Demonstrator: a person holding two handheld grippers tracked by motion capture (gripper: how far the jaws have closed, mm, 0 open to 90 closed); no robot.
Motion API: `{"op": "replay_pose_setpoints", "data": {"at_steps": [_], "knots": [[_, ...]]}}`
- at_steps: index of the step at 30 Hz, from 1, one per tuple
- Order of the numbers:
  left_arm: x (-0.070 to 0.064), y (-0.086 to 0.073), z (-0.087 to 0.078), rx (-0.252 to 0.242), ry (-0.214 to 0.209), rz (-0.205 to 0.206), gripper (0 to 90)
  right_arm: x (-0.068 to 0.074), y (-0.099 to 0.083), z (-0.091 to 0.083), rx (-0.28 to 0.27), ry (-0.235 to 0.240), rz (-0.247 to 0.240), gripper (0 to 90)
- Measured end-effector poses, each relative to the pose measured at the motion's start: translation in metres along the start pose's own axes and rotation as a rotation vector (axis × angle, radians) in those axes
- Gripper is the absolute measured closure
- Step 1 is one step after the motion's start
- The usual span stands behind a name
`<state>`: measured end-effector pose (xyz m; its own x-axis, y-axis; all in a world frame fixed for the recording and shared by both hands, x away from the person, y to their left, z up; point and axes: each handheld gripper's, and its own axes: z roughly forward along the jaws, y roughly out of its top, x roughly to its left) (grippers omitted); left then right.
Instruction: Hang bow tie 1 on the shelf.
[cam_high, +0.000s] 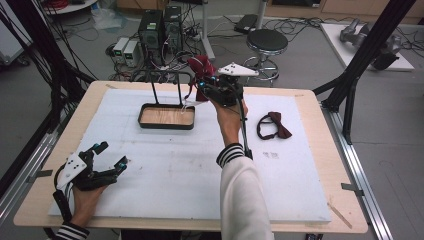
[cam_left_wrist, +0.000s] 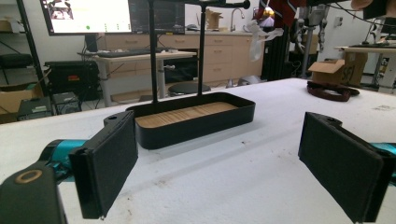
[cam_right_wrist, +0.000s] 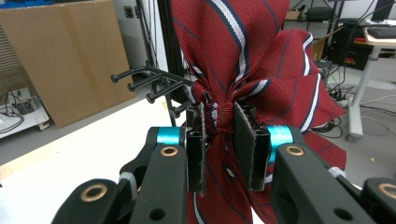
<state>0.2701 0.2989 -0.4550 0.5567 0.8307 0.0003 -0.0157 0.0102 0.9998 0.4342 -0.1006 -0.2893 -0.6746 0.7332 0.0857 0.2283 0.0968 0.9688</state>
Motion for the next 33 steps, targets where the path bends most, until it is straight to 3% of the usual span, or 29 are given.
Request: {"op": "replay_pose_setpoints", "data": {"at_steps": [22,33], "knots": [[0.000,0.000,0.000,-0.002,-0.002,-0.001,12.4,-0.001,0.009,0.031,0.013,-0.031,-0.019,75.5],[0.001,0.000,0.000,0.000,-0.003,-0.004,12.4,-0.009,0.001,0.043,0.054,-0.070,-0.012,75.4]]}}
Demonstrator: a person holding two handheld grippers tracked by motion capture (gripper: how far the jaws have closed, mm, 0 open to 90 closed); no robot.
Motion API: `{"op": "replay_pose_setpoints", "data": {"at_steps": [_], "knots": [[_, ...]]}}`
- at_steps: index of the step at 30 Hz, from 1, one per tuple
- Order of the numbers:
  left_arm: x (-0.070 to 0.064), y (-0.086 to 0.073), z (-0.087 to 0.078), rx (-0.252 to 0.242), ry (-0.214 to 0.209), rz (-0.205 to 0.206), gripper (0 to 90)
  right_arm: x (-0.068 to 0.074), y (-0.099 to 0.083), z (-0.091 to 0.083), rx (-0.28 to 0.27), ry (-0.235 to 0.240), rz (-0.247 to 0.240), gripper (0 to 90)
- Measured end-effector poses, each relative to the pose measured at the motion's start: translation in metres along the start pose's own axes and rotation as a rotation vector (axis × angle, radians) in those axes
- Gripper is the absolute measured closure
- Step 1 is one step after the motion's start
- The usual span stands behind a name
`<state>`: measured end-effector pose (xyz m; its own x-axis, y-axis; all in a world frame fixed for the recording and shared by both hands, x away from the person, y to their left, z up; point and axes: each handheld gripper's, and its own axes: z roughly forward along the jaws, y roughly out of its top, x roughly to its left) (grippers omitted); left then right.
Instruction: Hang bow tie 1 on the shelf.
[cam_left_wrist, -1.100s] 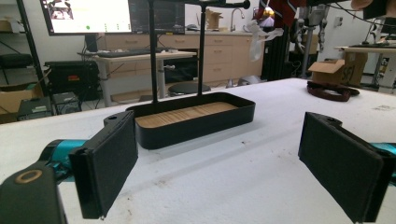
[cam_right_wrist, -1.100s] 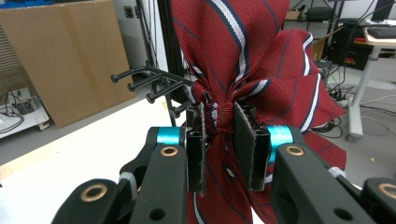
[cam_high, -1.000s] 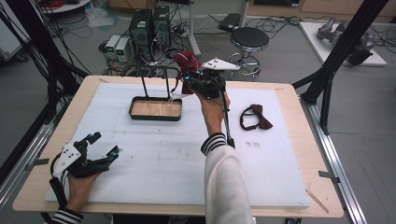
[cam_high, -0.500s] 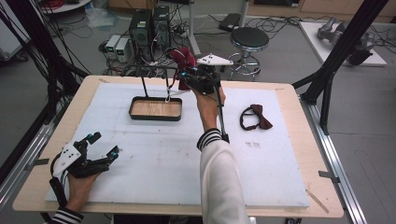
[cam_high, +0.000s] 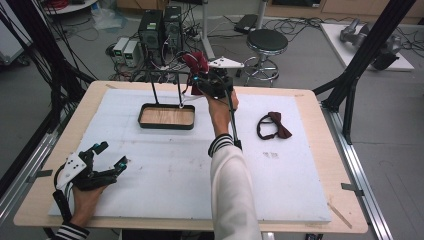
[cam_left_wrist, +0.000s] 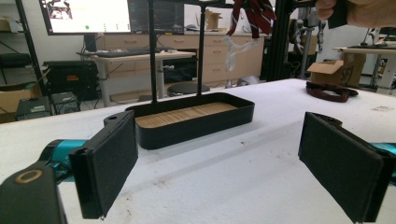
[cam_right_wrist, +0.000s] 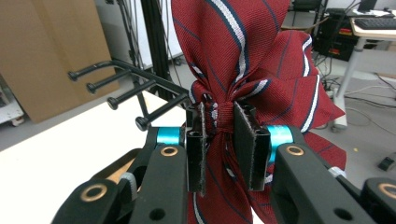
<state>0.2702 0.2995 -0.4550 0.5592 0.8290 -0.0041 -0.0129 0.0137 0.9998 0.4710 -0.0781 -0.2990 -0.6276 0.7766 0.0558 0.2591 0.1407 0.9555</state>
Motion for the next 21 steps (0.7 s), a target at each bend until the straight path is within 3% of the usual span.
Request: {"op": "replay_pose_setpoints", "data": {"at_steps": [21], "knots": [[0.000,0.000,-0.001,-0.002,-0.001,0.006,12.4,-0.011,-0.011,0.004,0.080,-0.028,0.009,75.3]]}}
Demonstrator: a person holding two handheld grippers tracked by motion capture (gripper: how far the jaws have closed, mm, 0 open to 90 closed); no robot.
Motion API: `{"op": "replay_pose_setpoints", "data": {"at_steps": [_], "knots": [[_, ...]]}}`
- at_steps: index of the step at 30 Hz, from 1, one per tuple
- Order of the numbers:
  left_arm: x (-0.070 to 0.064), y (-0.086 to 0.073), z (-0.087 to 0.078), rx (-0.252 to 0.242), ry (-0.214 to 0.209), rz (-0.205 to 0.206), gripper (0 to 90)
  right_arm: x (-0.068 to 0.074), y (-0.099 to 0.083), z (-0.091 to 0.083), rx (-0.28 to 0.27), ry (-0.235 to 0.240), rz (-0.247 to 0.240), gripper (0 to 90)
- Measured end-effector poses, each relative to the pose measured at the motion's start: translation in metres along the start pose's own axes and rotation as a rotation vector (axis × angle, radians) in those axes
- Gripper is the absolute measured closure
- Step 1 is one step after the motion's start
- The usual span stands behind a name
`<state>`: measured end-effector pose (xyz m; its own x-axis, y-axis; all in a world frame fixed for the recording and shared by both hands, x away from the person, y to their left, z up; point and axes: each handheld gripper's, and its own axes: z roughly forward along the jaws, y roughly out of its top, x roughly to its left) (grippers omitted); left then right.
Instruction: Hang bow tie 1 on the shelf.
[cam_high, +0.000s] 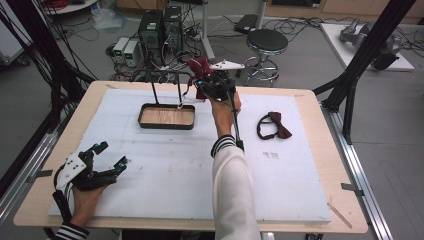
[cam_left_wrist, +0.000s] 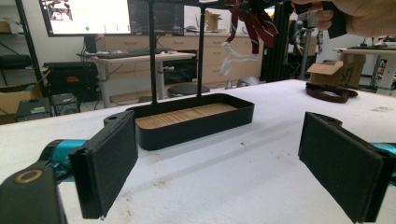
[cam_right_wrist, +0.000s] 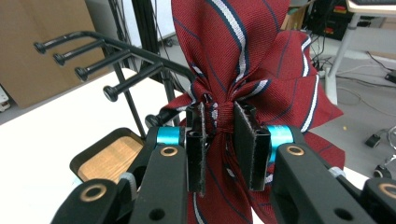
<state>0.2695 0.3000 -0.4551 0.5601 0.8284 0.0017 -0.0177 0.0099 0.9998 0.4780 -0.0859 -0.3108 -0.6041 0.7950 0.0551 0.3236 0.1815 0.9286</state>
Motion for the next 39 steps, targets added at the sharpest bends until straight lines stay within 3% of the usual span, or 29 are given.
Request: {"op": "replay_pose_setpoints", "data": {"at_steps": [28,39], "knots": [[-0.0002,-0.0002,0.0002,-0.006,0.000,-0.003,12.4,-0.0005,-0.0021,0.0007,0.052,-0.011,-0.042,71.9],[-0.0002,-0.0001,0.0003,-0.006,0.000,-0.004,12.4,-0.0025,-0.0018,-0.0007,0.046,-0.011,-0.045,58.6]]}}
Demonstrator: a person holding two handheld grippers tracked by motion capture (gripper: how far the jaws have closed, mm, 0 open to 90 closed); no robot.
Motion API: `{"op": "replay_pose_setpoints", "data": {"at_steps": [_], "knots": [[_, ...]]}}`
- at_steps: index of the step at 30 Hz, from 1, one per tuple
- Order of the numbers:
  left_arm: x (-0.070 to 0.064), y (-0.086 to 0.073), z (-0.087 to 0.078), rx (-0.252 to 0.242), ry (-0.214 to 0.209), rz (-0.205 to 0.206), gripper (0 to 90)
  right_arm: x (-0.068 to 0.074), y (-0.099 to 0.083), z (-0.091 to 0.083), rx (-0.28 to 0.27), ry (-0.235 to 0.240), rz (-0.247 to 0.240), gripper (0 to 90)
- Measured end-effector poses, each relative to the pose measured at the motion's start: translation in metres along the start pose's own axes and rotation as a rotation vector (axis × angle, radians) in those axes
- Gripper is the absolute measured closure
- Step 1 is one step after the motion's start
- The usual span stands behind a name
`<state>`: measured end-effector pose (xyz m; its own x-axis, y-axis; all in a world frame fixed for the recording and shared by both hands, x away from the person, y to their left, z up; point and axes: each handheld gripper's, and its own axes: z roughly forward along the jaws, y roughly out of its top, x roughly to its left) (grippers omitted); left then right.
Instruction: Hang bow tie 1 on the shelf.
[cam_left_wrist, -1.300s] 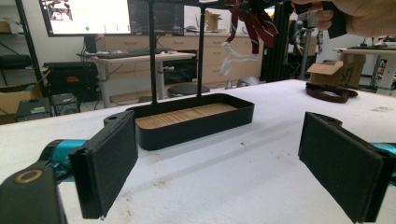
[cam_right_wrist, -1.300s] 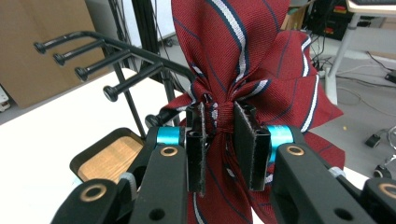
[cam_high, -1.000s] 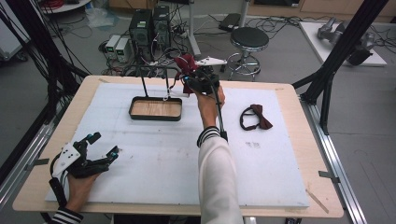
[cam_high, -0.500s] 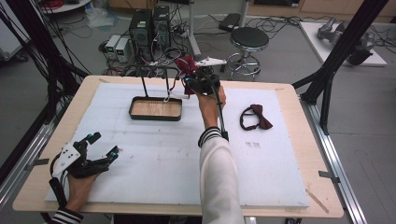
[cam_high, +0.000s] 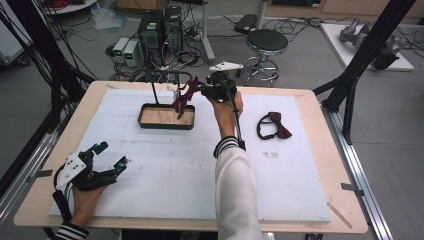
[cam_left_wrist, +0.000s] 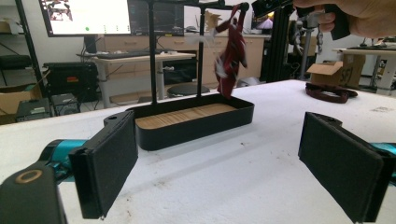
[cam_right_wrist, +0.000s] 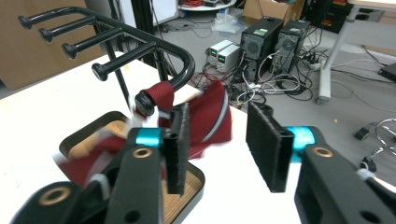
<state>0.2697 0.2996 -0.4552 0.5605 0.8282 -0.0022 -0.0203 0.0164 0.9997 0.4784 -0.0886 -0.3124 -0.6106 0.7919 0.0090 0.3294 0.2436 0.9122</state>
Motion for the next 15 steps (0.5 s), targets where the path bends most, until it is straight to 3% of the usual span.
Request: {"op": "replay_pose_setpoints", "data": {"at_steps": [10,15], "knots": [[0.000,0.000,0.000,0.002,0.000,0.001,12.3,-0.001,0.001,-0.005,-0.021,0.013,0.005,43.2],[0.000,0.000,0.000,0.002,-0.001,-0.001,12.4,-0.002,0.003,-0.011,-0.043,0.034,0.019,30.4]]}}
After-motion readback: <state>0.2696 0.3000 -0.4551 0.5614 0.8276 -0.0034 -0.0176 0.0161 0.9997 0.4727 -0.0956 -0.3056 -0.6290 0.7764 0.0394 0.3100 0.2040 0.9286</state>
